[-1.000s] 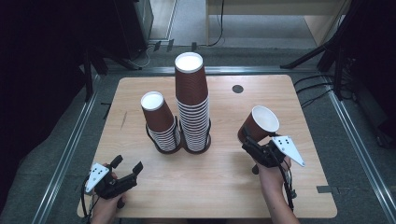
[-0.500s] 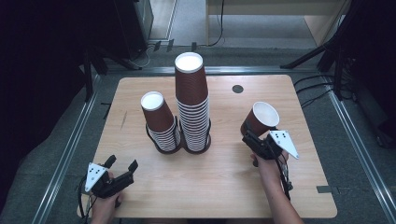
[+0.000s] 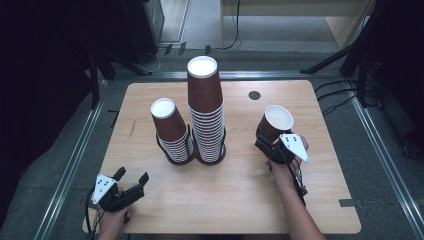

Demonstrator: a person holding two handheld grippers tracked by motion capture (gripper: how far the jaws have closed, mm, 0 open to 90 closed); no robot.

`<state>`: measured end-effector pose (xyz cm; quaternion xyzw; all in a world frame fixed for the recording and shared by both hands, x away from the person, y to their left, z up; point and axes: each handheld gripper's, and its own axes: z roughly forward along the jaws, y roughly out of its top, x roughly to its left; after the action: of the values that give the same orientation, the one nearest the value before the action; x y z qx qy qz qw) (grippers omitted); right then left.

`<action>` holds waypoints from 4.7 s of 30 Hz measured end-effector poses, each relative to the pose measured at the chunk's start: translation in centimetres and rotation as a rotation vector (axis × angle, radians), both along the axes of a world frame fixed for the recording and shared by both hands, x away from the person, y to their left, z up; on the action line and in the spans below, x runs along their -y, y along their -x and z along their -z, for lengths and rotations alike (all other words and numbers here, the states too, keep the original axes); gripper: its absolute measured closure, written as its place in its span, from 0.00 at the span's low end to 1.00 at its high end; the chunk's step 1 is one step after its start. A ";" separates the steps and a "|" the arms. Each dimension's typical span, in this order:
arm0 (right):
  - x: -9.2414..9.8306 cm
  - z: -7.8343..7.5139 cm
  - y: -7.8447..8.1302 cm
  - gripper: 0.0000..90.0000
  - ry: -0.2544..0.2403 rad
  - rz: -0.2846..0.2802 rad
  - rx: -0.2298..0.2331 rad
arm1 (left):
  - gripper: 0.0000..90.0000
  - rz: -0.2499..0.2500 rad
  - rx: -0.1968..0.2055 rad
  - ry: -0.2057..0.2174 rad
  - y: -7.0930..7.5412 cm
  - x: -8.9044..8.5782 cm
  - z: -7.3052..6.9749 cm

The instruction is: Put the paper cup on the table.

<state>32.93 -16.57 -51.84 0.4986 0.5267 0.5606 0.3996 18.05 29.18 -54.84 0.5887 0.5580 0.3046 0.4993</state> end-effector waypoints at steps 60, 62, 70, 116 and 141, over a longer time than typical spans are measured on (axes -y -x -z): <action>2.1 2.7 -2.2 0.12 0.174 0.093 -0.251 | 0.11 0.003 -0.014 -0.002 -0.1 0.0 0.1; 2.1 2.7 -2.2 0.09 0.171 0.076 -0.246 | 0.11 0.003 -0.014 0.000 -0.1 0.0 0.1; 2.4 2.7 -2.0 0.00 0.164 0.024 -0.252 | 0.11 0.004 -0.014 -0.002 -0.1 0.0 0.1; 5.7 2.8 5.2 0.00 0.148 -0.033 -0.178 | 0.11 0.002 -0.011 -0.005 0.0 0.0 0.1; 11.3 2.8 8.0 0.00 0.156 0.031 -0.188 | 0.12 0.001 -0.011 -0.013 0.0 0.2 0.1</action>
<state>24.92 -27.88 -54.60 0.5244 0.5960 0.4626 0.3947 18.02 28.99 -54.96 0.5941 0.5583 0.3046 0.4925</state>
